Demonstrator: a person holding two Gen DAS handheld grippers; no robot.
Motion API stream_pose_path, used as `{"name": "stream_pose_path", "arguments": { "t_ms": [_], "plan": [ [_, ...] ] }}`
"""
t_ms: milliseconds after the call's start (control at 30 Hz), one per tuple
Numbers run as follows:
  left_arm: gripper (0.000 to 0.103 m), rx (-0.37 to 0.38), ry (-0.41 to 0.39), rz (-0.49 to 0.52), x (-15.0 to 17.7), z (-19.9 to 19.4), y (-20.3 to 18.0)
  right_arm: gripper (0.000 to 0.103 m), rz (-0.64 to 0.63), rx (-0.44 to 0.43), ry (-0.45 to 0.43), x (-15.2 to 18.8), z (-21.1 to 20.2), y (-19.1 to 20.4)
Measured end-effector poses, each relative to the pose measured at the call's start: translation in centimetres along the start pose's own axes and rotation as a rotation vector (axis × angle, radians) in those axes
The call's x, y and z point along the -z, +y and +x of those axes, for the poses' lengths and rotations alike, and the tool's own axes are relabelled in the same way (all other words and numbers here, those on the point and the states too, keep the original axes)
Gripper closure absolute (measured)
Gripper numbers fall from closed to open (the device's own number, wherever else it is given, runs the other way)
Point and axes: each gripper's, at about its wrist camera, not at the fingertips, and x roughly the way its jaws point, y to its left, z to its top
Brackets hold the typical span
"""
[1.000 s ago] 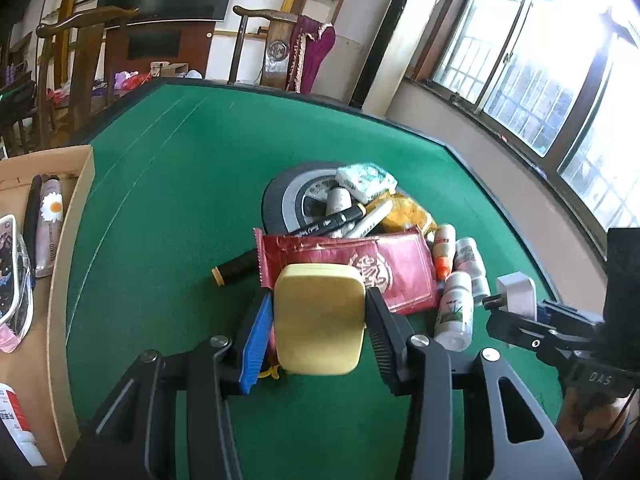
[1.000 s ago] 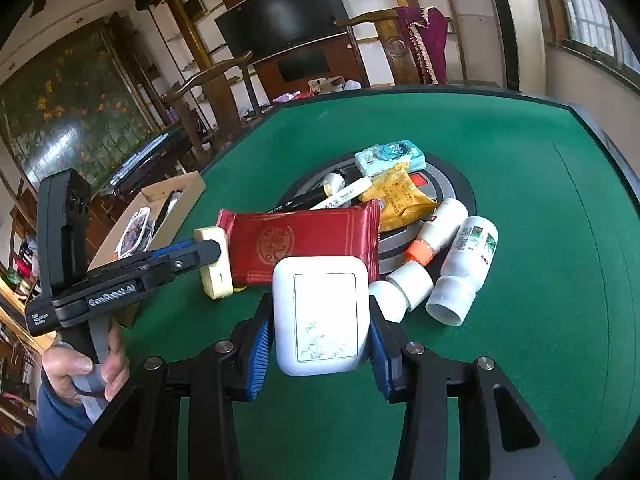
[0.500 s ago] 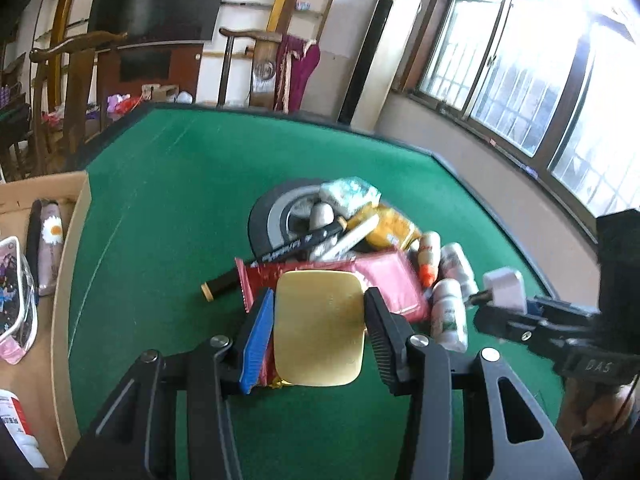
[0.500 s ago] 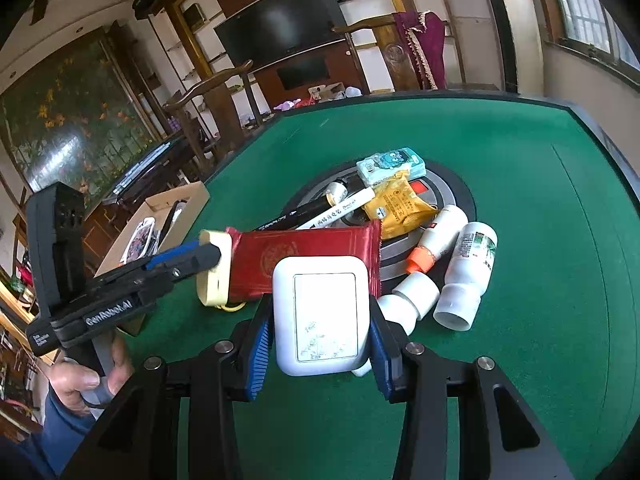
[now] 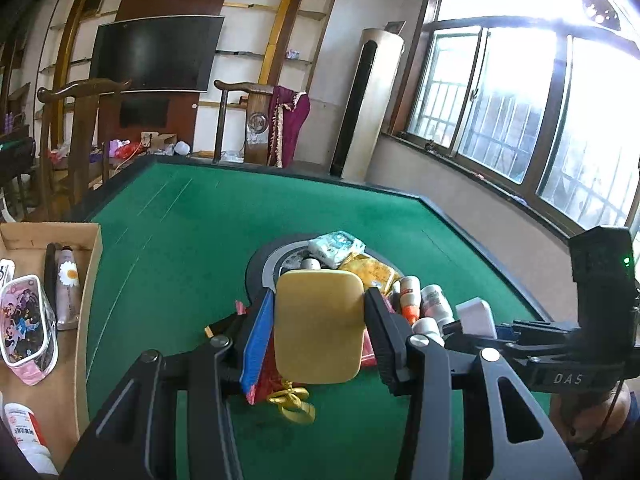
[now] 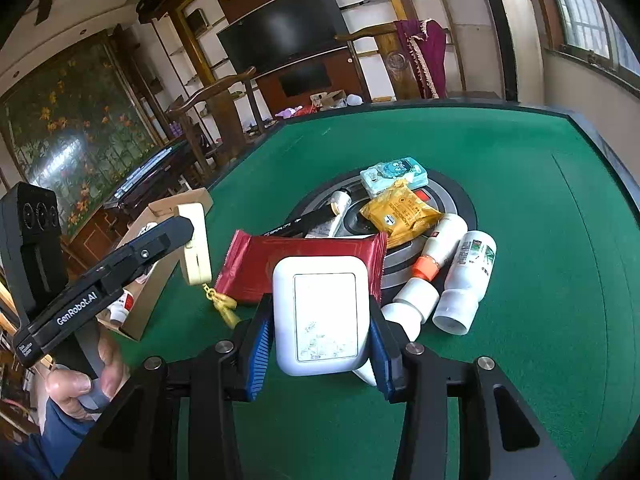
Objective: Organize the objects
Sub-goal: 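Carry the yellow soap box and white square container toward the cardboard tray with both grippers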
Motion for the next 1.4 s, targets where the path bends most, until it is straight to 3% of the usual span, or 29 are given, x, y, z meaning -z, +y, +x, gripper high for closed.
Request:
{"name": "stream_pose_path", "arguments": {
  "t_ms": [300,1000,1400],
  "plan": [
    [0.058,0.003,-0.073,-0.009,-0.3,-1.3,0.1,0.057,0.001,-0.008,-0.018,-0.3,-0.4,0.1],
    [0.058,-0.007,-0.077,0.014,-0.2,-1.9,-0.4,0.057,-0.012,-0.033,-0.023,-0.3,0.1,1.9],
    [0.058,-0.079,-0.105,0.043,-0.2,-2.8,-0.8,0.056,-0.023,-0.044,-0.038,-0.1,-0.1,3.2]
  ]
}}
